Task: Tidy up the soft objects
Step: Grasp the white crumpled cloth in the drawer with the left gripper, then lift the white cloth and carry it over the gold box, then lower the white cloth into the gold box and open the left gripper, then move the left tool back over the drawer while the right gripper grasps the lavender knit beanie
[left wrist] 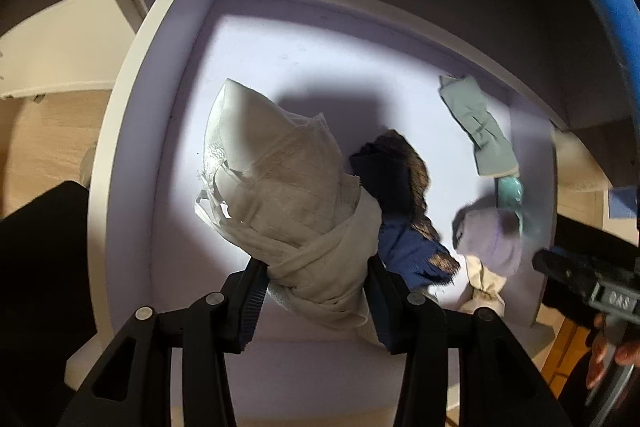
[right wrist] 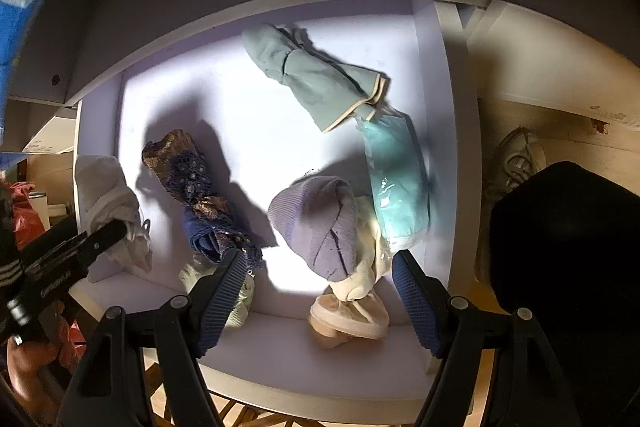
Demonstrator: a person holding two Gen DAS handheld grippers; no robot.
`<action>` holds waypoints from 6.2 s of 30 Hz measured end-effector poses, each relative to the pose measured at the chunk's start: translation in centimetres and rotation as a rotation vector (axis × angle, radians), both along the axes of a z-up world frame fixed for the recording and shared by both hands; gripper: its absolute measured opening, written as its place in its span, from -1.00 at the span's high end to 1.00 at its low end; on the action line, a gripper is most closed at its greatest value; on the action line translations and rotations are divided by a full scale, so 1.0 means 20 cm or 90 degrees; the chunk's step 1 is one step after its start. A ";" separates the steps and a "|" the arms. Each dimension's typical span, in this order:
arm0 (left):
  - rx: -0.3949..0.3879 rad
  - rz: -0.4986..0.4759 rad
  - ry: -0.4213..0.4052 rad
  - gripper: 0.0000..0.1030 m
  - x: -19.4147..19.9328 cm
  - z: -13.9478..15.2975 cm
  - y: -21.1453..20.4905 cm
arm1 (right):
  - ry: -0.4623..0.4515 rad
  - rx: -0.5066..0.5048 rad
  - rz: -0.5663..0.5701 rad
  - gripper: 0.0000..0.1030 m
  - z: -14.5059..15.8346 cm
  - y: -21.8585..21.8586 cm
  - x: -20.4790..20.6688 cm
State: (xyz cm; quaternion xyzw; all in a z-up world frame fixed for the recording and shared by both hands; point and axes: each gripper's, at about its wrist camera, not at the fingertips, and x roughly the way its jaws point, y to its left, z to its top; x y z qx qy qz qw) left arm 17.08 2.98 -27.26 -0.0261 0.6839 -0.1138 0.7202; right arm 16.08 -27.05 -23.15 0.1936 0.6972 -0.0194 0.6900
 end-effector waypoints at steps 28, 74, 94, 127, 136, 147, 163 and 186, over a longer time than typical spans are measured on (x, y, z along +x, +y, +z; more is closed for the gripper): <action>-0.095 -0.267 -0.242 0.11 -0.29 0.93 -0.26 | -0.003 0.003 0.003 -0.48 0.01 0.00 -0.01; 0.124 -0.172 -0.297 0.10 0.93 1.26 -0.56 | -0.019 0.007 0.023 -0.48 0.04 0.07 -0.03; 0.143 -0.210 -0.341 0.06 1.02 1.16 -0.75 | -0.022 0.058 0.012 -0.49 0.06 0.08 -0.03; -0.058 -0.168 -0.366 0.18 0.36 1.25 -0.33 | -0.014 0.002 0.016 -0.50 0.03 0.06 -0.03; -0.039 -0.190 -0.332 0.18 0.01 0.98 -0.27 | -0.007 -0.020 0.042 -0.51 0.01 0.09 -0.04; -0.023 -0.096 -0.161 0.18 -0.05 0.44 -0.18 | 0.013 -0.069 0.072 -0.51 -0.04 0.10 -0.05; -0.007 -0.037 0.009 0.18 -0.09 0.03 -0.14 | 0.034 -0.169 0.260 -0.50 -0.18 0.34 0.00; -0.016 -0.073 -0.008 0.18 -0.09 0.06 -0.20 | 0.076 -0.082 0.228 0.08 -0.37 0.36 0.09</action>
